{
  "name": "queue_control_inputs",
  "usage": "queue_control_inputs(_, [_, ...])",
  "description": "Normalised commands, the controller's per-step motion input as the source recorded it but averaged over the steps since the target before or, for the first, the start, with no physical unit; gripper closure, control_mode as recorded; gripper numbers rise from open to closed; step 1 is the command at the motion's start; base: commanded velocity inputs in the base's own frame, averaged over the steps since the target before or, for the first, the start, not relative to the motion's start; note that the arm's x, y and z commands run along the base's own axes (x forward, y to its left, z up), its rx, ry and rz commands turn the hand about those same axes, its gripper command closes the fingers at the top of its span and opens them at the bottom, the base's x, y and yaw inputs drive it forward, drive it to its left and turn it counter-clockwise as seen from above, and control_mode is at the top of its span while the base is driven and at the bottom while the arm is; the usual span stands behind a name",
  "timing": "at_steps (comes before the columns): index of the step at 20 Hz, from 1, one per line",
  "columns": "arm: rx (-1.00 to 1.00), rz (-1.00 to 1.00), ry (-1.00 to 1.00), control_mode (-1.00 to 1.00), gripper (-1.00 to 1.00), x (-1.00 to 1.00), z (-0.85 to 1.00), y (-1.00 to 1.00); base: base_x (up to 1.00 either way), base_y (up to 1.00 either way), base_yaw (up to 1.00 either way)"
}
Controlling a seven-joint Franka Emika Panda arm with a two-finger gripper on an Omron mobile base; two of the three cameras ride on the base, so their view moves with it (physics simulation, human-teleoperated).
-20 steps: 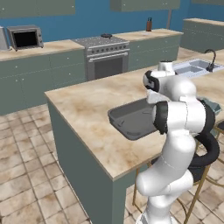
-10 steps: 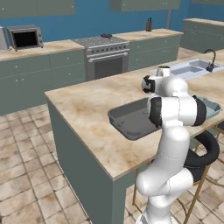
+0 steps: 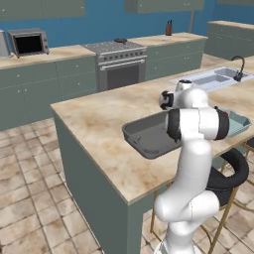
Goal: Place the cold items (bell pepper and orange) from the fridge in one tupperware on the dining counter. Place the warm items (kebab skewer and hot dog) in the stove area in another tupperware.
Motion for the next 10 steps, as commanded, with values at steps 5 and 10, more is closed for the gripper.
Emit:
queue_control_inputs(5, [0.00,0.10,0.00,-1.00,1.00,0.25,-0.51,0.00,0.00,0.00,0.00])
queue_control_inputs(10, [0.01,0.06,0.00,-1.00,1.00,0.15,-0.39,-0.21,0.00,0.00,0.00])
